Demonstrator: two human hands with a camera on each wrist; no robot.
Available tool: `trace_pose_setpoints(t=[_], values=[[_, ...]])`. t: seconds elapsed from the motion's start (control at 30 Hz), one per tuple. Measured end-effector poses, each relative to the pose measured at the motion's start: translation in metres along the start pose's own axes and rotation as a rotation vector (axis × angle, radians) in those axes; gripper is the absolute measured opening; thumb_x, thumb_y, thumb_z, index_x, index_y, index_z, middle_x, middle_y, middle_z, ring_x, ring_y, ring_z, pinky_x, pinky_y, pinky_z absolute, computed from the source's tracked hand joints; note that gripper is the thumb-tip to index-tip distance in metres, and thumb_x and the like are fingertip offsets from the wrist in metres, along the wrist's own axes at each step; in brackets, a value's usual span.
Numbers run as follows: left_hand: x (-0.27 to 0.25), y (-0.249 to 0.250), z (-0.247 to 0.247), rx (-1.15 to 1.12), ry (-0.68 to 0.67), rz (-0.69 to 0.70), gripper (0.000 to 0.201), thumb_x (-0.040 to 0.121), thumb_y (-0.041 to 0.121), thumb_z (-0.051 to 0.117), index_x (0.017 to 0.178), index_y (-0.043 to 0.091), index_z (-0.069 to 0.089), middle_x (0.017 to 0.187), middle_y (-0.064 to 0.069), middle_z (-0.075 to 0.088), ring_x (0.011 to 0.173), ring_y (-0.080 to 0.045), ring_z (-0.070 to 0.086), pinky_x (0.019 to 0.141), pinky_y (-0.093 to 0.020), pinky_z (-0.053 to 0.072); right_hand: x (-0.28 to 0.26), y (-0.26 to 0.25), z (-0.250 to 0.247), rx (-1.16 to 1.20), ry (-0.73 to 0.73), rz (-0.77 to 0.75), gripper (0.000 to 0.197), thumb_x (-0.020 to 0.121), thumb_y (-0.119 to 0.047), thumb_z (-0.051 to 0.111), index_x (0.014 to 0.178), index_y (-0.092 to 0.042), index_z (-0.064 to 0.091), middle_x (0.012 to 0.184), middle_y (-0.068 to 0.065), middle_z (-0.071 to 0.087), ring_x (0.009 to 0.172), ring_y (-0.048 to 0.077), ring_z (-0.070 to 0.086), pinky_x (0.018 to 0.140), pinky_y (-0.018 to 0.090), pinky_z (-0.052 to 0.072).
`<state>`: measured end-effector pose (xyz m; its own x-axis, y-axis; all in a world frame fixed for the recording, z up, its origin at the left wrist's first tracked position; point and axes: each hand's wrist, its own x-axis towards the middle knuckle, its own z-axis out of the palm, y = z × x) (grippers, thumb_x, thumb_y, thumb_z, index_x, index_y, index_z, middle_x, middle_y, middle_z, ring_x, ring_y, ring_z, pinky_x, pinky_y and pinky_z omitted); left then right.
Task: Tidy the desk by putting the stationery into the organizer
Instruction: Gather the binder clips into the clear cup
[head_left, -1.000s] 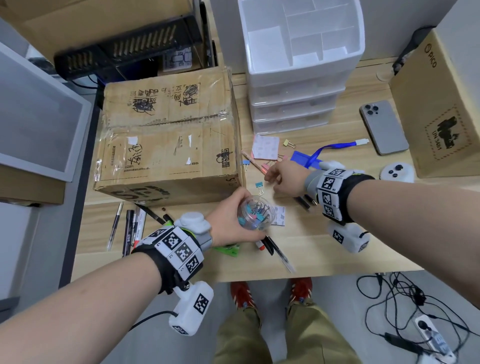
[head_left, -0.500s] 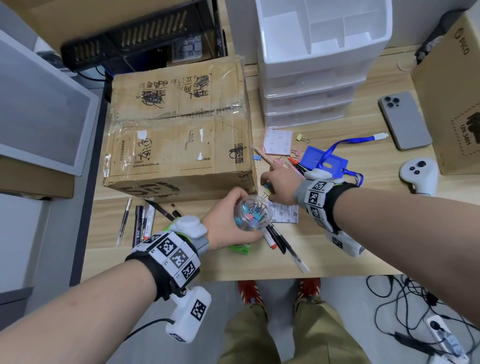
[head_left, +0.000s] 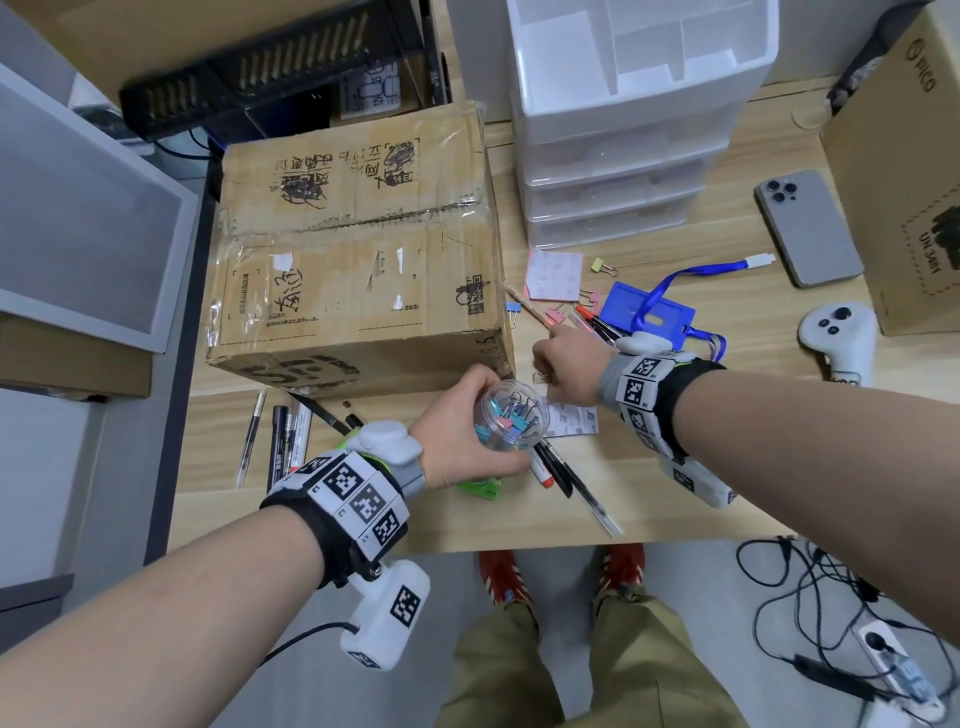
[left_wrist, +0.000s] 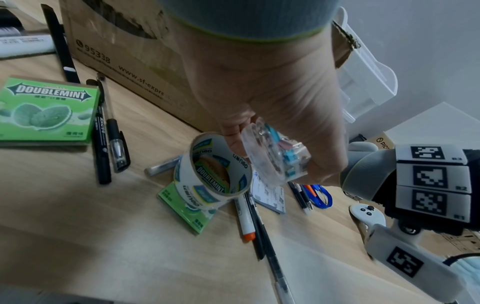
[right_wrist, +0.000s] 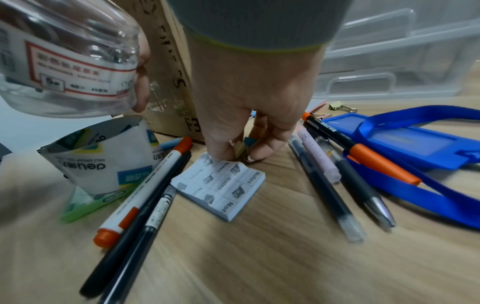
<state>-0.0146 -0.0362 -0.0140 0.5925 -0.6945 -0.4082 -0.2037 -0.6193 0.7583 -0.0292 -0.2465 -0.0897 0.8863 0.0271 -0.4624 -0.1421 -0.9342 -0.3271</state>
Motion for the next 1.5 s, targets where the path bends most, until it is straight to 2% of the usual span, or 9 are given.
trace_pose_setpoints(t=[0.27,0.43,0.67,0.8,0.93,1.07,1.2,1.34,1.5], values=[[-0.002,0.004,0.003,0.019,0.021,-0.027,0.064,0.061,0.032,0.092,0.105,0.021,0.047,0.094,0.009,0.068,0.079,-0.006,0.066,0.065,-0.022,0.056,-0.010,0.010,0.000,0.105,0.015,0.063,0.014,0.078,0.000,0.058,0.079,-0.014,0.058,0.090,0.004,0.062,0.081,0.022,0.058,0.066,0.030,0.047],[0.000,0.007,0.005,0.008,0.020,-0.054,0.064,0.060,0.033,0.092,0.103,0.021,0.047,0.094,0.008,0.068,0.074,-0.002,0.061,0.064,-0.021,0.055,-0.026,0.008,-0.029,0.468,0.099,0.141,0.011,0.076,-0.001,0.063,0.077,-0.012,0.063,0.076,-0.002,0.063,0.072,0.016,0.061,0.063,0.027,0.052],[0.015,0.038,0.006,0.039,-0.084,-0.044,0.066,0.061,0.038,0.093,0.102,0.021,0.044,0.097,0.007,0.065,0.081,-0.006,0.063,0.065,-0.017,0.051,-0.063,0.004,-0.102,1.064,-0.131,0.105,0.017,0.080,0.008,0.075,0.083,-0.005,0.064,0.070,0.009,0.070,0.058,0.015,0.069,0.057,0.019,0.057],[0.031,0.062,0.013,0.045,-0.069,-0.031,0.068,0.064,0.039,0.092,0.107,0.016,0.045,0.097,0.004,0.062,0.077,-0.005,0.055,0.065,-0.017,0.047,-0.089,0.004,-0.127,0.994,-0.192,0.017,0.016,0.078,0.007,0.078,0.084,-0.002,0.066,0.063,0.004,0.070,0.058,0.012,0.070,0.059,0.018,0.056],[0.042,0.074,0.019,0.030,-0.066,-0.022,0.073,0.067,0.037,0.091,0.119,0.018,0.044,0.103,0.010,0.061,0.086,-0.001,0.061,0.069,-0.013,0.046,-0.101,0.008,-0.135,0.815,-0.213,-0.017,0.020,0.074,-0.003,0.083,0.092,-0.007,0.076,0.082,0.008,0.075,0.068,0.012,0.072,0.066,0.020,0.056],[0.044,0.076,0.023,0.041,-0.074,-0.008,0.069,0.068,0.034,0.091,0.115,0.020,0.043,0.100,0.012,0.058,0.082,0.003,0.057,0.063,-0.009,0.044,-0.099,0.017,-0.130,0.938,-0.274,0.002,0.012,0.080,-0.004,0.079,0.092,-0.002,0.075,0.089,0.017,0.076,0.083,0.026,0.076,0.070,0.026,0.059],[0.047,0.066,0.025,0.016,-0.092,-0.013,0.066,0.065,0.034,0.092,0.103,0.026,0.039,0.100,0.007,0.060,0.084,-0.004,0.059,0.068,-0.016,0.046,-0.086,0.031,-0.121,0.940,-0.180,0.089,0.008,0.089,-0.008,0.067,0.086,-0.002,0.071,0.084,0.016,0.075,0.071,0.024,0.074,0.061,0.028,0.060],[0.049,0.056,0.024,-0.005,-0.106,-0.028,0.069,0.064,0.032,0.093,0.106,0.014,0.041,0.097,-0.001,0.063,0.079,-0.008,0.058,0.069,-0.024,0.053,-0.061,0.056,-0.107,0.745,0.038,0.267,0.009,0.089,-0.003,0.056,0.087,-0.005,0.065,0.079,0.014,0.068,0.064,0.022,0.068,0.061,0.030,0.059],[0.053,0.038,0.027,-0.076,-0.096,-0.052,0.073,0.061,0.034,0.094,0.106,0.012,0.041,0.101,-0.008,0.066,0.078,-0.010,0.056,0.079,-0.040,0.055,-0.038,0.078,-0.084,0.433,0.067,0.270,0.019,0.086,-0.001,0.054,0.096,-0.012,0.066,0.083,-0.003,0.062,0.082,0.018,0.058,0.067,0.024,0.044]])
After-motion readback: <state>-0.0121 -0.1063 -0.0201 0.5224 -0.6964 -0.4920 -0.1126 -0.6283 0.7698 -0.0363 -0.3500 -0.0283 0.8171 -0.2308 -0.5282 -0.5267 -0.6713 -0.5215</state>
